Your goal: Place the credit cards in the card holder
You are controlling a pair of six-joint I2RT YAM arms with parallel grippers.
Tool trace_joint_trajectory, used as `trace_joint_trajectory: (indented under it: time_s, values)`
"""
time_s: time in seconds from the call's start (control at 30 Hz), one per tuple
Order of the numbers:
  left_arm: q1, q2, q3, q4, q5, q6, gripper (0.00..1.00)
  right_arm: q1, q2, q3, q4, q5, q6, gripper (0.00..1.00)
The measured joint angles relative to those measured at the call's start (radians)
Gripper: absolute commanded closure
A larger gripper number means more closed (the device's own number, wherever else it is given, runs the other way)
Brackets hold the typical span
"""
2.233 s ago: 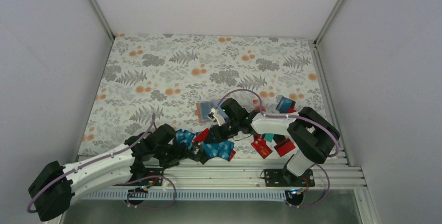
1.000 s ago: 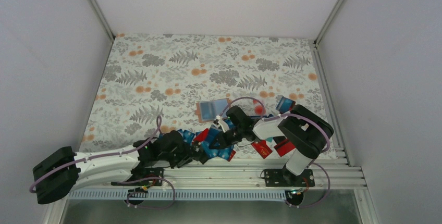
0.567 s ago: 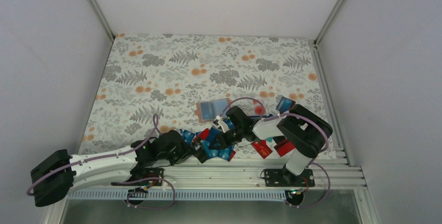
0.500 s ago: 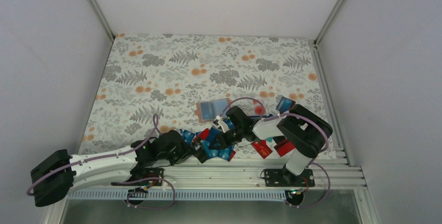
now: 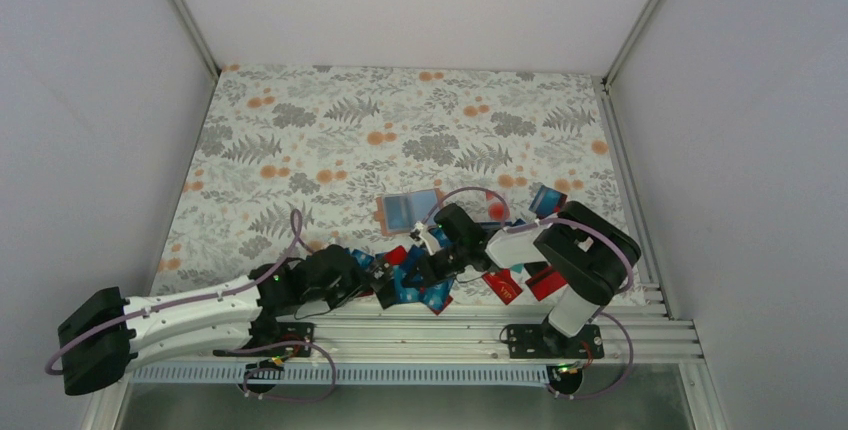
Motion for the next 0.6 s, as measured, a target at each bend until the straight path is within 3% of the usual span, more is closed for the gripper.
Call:
trace_joint_trajectory:
  time_s: [0.17, 0.33, 0.6]
  values:
    - [-0.006, 0.013, 0.12, -0.134, -0.074, 0.02, 0.98, -0.056, -0.074, 0.0, -0.118, 0.066, -0.007, 0.9]
    - [-0.005, 0.042, 0.207, -0.232, -0.147, 0.06, 0.98, -0.204, -0.192, 0.009, -0.27, 0.124, -0.046, 0.83]
    - [-0.005, 0.076, 0.341, -0.254, -0.269, 0.19, 0.98, -0.352, -0.364, 0.113, -0.385, 0.049, -0.083, 0.54]
